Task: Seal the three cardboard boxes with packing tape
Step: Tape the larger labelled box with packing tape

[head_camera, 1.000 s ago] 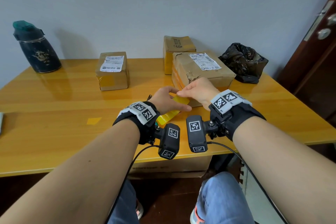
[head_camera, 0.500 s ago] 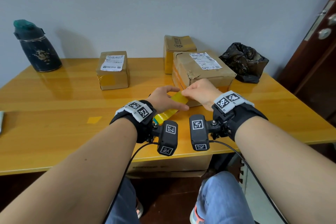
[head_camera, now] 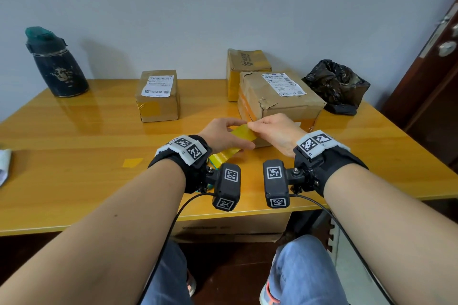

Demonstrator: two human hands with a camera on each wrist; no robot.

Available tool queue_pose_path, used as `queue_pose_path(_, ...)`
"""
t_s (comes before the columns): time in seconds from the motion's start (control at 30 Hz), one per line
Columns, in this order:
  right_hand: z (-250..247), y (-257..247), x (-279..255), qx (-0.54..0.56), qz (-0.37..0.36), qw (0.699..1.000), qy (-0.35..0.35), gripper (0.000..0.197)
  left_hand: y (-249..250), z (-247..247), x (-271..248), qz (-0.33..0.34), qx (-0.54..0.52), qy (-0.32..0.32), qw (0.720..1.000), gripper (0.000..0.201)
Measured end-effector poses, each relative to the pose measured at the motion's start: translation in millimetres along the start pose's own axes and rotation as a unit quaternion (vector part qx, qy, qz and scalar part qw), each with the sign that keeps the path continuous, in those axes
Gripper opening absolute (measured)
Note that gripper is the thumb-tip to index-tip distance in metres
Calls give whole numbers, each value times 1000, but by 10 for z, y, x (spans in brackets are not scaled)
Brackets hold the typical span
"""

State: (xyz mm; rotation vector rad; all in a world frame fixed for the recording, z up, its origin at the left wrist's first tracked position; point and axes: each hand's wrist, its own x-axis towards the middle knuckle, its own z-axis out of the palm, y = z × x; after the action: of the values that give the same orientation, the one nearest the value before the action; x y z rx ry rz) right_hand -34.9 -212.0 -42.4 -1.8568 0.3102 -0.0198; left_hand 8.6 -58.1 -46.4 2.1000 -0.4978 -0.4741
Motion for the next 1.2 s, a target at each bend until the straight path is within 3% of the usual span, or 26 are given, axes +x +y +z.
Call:
queue_pose_path(0.1, 26, -56, -43, 83, 19, 996, 3, 28, -8, -5, -7, -4, -9, 0, 1000, 71)
queue_pose_path(0.2, 55, -62, -52, -6, 5, 1000, -3, 80, -22, 8, -11, -4, -7, 3, 1000, 74)
queue_pose_path(0.23, 65, -65, -56, -36, 0, 999, -7, 77, -20, 11, -11, -5, -9, 3, 1000, 74)
queue_pose_path(0.33, 63, -54, -26, -71, 1, 997, 16, 34, -12, 4, -22, -3, -12, -2, 1000, 71)
queue_pose_path(0.43, 62, -43, -13, -63, 13, 998, 10, 20, -18, -1, -42, 3, -11, -2, 1000, 72)
queue_pose_path(0.67, 81, -98, -1, -72, 24, 997, 6, 21, -25, -2, -72, 7, -15, 0, 1000, 70)
queue_pose_path(0.8, -4, 149, 290, -74, 54, 996, -16, 45, -25, -24, -68, 8, -15, -6, 1000, 69)
queue_pose_path(0.9, -13, 48, 143, -67, 46, 997, -9, 16, -12, -42, -72, 9, -6, -13, 1000, 68)
queue_pose_path(1.2, -55, -15, 27, 0, 51, 999, -7, 22, -49, -102, -46, 7, -1, -31, 999, 67)
